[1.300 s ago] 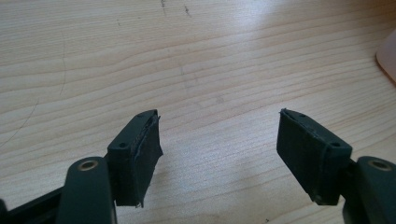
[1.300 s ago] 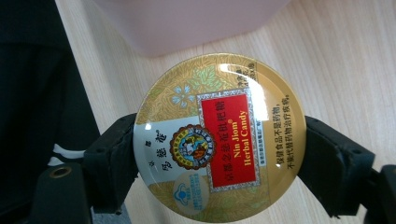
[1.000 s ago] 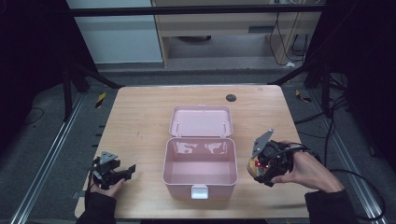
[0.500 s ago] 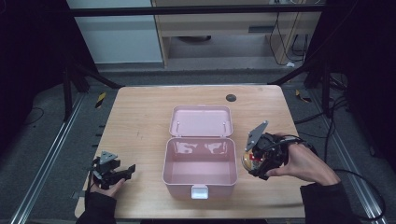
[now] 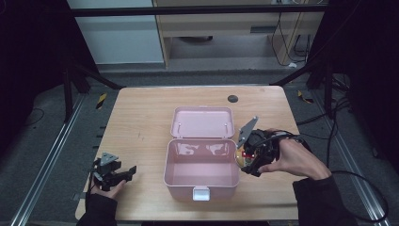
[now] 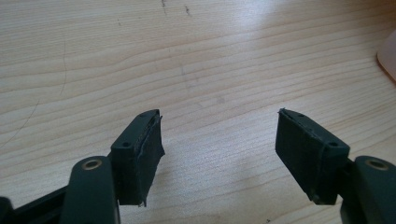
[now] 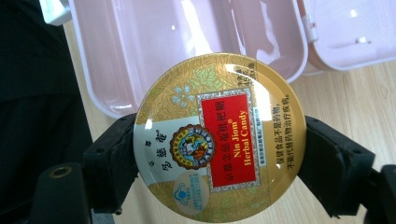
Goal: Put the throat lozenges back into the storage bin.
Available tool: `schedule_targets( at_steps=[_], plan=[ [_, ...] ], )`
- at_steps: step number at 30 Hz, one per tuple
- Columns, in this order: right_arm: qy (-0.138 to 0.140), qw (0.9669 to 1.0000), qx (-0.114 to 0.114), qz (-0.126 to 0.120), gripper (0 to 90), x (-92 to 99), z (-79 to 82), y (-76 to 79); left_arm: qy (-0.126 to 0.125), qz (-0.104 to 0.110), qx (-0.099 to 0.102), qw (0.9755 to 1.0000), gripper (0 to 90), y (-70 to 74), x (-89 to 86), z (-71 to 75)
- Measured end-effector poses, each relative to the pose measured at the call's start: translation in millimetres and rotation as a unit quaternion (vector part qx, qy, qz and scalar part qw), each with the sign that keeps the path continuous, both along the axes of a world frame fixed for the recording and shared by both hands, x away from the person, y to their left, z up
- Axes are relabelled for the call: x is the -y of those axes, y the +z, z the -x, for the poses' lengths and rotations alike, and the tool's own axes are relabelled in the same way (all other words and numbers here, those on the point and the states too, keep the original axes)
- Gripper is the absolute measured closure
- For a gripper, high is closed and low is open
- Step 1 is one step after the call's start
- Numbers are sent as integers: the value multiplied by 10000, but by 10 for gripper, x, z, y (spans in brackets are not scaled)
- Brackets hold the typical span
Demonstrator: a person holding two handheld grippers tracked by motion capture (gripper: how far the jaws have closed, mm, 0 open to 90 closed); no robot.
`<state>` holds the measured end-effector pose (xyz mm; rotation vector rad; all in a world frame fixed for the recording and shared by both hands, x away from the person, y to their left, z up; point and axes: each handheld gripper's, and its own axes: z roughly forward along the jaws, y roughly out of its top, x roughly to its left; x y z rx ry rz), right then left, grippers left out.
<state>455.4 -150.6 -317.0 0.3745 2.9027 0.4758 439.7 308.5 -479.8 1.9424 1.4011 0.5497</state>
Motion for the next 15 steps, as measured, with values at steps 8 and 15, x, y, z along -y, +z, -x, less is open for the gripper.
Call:
schedule_targets(
  at_steps=[8, 15],
  plan=[
    [120, 9999, -38, 9, 205, -166, -52, -13, -3, 1, -4, 10000, 310, 0, -1, -1],
    [217, 9998, -2, 4, 205, -278, -85, -26, 8, 15, 22, 10000, 310, 5, 2, 0]
  ],
)
